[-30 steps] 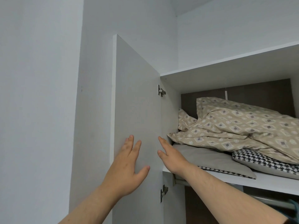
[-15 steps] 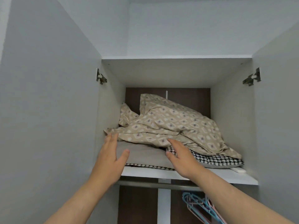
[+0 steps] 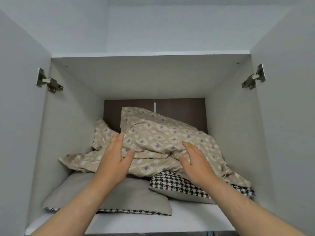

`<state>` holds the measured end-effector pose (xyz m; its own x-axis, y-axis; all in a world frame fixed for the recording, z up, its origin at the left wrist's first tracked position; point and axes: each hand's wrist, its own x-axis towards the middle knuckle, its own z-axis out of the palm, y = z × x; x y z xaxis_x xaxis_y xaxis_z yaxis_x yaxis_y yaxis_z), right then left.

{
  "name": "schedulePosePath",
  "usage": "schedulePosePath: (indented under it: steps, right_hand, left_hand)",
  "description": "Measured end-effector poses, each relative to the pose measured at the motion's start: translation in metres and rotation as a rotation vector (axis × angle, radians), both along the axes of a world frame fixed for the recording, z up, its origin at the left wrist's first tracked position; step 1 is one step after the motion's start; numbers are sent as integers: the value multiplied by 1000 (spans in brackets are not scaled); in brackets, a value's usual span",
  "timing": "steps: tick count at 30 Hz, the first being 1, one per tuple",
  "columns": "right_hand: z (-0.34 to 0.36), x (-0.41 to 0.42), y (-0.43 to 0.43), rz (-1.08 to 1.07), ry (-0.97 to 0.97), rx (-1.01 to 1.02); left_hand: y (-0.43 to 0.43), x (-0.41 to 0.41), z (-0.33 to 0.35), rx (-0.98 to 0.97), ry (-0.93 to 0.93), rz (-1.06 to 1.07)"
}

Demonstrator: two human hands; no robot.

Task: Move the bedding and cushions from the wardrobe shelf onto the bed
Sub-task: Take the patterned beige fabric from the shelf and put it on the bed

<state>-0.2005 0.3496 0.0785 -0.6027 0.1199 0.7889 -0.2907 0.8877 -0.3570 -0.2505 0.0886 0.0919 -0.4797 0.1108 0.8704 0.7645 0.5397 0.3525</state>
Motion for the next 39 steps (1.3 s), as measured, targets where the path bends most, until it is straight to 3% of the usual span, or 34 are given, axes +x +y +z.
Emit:
schedulePosePath:
  steps: [11, 16, 22, 26, 34, 39]
  right_hand:
    - [37, -58, 57, -156, 60, 20]
    - [50, -85, 75, -252, 45, 8]
    - [56, -120, 123, -512, -15, -125]
    - [52, -144, 158, -639, -103, -236]
    - [37, -213, 209, -607, -234, -454]
    - [40, -247, 212, -504, -210, -550]
  left_hand:
    - [59, -90, 59, -61, 67, 1]
    - [77, -141, 88, -110, 84, 127]
    - [104, -223, 119, -185, -90, 293]
    - [118, -268, 123, -183, -343, 306]
    - [132, -316, 115, -106, -403, 421]
    - [141, -333, 98, -100, -324, 523]
